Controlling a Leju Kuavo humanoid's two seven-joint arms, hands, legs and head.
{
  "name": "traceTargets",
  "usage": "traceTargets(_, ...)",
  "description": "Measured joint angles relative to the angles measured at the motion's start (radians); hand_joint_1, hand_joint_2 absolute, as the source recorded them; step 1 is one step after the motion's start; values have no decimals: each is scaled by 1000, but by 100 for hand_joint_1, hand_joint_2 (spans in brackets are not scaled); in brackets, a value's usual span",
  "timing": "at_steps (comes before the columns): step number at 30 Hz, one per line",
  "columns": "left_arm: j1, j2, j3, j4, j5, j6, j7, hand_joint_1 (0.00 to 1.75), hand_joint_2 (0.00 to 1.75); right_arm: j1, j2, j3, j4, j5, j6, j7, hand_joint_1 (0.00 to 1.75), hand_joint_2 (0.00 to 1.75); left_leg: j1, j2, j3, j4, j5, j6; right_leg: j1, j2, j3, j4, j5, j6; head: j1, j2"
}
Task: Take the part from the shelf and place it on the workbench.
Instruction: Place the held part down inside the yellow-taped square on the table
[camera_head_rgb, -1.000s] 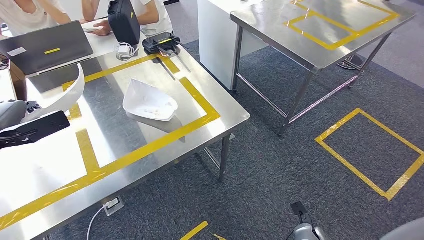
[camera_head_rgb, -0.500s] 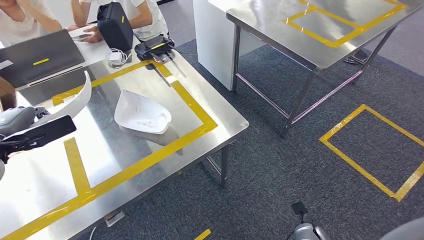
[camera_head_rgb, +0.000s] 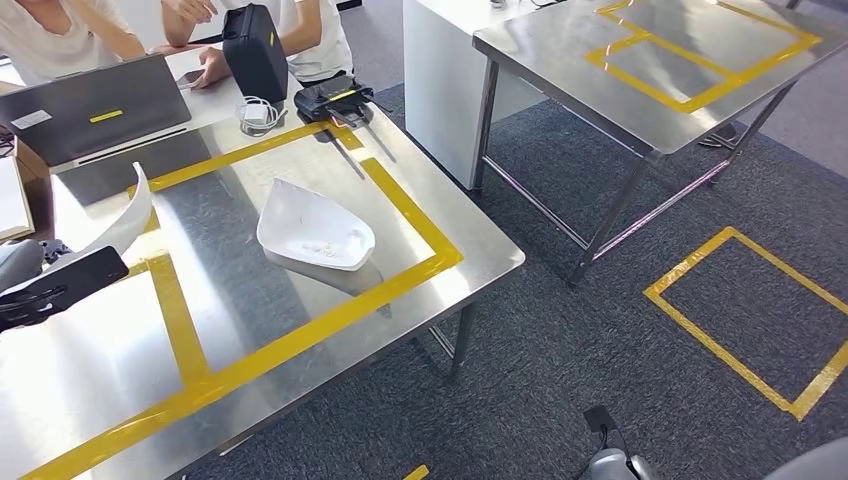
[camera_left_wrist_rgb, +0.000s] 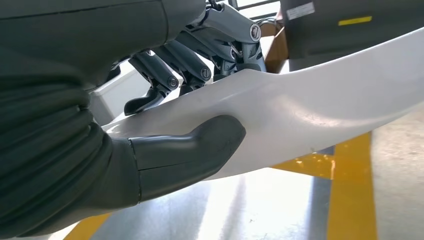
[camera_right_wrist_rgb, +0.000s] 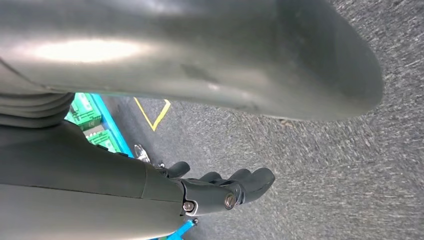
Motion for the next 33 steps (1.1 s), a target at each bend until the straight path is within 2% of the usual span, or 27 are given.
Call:
traceTargets(1,7,4,4,1,0,5,3,175,175,0,-1,0,0,0,0,1,0,0,0,-1,1,6,-6,-2,0,0,27,-67,39,-3,0,0)
traceTargets(3,16,13,11,4,0,13,8,175,175,0,-2,0,0,1,1,2,0,0,-3,-2,1,16,-17,-11,3,0,76,-177,82,-9,0,0)
traceTargets(5,24,23,19,6,1,22,11,175,175,-1,-2,0,0,3,1,2,0,0,-8,-3,0,20,-22,-13,4,0,92,-208,85,-13,0,0)
traceTargets(8,47,40,35,7,8,51,-5,175,175,-1,-2,0,0,7,2,0,0,0,-10,-1,5,15,-22,-3,3,3,94,-212,87,-15,0,0)
traceTargets(12,81,53,63,10,11,82,-22,0,175,-1,-2,0,0,7,1,-1,0,0,-10,2,12,6,-21,-10,3,6,95,-212,85,-21,0,0)
traceTargets(16,98,54,79,12,8,102,-19,0,0,-3,-2,0,0,5,-1,0,0,0,-10,1,13,2,-19,-24,3,4,95,-212,84,-24,0,0)
traceTargets(20,101,54,88,12,-19,141,3,0,0,-3,-2,0,0,7,-1,6,0,0,-9,1,13,1,-18,-27,3,5,95,-212,84,-25,0,0)
traceTargets(32,83,38,94,-2,-67,146,50,0,0,-3,-2,0,0,15,3,2,0,0,-12,1,13,3,-19,-26,2,5,98,-216,86,-21,0,0)
traceTargets(33,81,38,94,-4,-68,146,51,0,44,-3,-2,0,0,15,3,2,0,0,-13,1,12,5,-20,-24,-1,5,99,-219,87,-19,0,0)
